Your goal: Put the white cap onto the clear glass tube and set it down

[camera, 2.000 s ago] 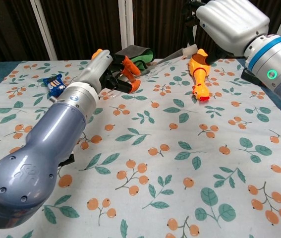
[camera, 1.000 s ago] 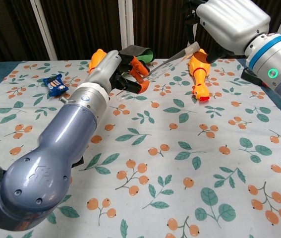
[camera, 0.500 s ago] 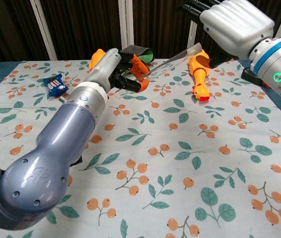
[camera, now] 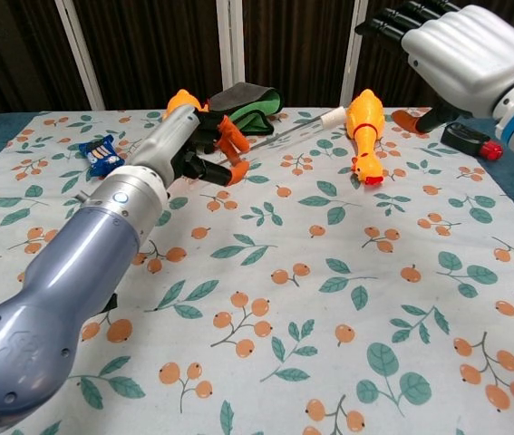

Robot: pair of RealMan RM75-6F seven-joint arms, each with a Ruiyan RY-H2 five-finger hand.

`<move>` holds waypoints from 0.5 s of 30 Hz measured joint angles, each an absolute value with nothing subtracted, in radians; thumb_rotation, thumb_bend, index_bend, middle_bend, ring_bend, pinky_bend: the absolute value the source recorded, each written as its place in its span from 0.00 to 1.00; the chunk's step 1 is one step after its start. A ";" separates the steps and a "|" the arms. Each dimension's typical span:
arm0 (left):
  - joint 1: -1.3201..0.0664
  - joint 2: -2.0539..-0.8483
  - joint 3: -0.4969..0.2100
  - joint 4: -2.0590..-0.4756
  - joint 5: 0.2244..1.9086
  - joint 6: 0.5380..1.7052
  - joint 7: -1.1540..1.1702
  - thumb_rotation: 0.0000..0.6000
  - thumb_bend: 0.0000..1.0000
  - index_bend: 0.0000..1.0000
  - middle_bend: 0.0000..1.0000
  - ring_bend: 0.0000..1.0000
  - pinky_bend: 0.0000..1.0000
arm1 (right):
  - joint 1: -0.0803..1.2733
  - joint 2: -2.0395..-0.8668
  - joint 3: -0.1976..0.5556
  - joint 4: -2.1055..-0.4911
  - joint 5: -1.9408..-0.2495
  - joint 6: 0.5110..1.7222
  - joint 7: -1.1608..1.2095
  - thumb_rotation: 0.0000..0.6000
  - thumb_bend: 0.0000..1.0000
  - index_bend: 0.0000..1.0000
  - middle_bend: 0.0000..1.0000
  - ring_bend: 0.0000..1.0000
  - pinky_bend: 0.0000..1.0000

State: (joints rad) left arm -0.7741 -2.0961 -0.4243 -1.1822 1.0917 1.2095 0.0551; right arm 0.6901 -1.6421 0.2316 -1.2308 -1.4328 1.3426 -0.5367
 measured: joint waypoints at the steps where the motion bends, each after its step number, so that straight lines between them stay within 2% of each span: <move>1: -0.763 -2.087 -0.411 -1.187 1.094 1.209 0.055 1.00 0.74 0.61 0.63 0.10 0.00 | 0.688 -1.639 0.234 -1.234 -1.429 1.343 -0.537 1.00 0.39 0.05 0.07 0.00 0.03; 15: -0.672 -1.982 -0.261 -1.210 1.148 1.158 0.072 1.00 0.73 0.61 0.63 0.10 0.00 | 0.670 -1.598 0.251 -1.304 -1.409 1.347 -0.553 1.00 0.39 0.05 0.06 0.00 0.03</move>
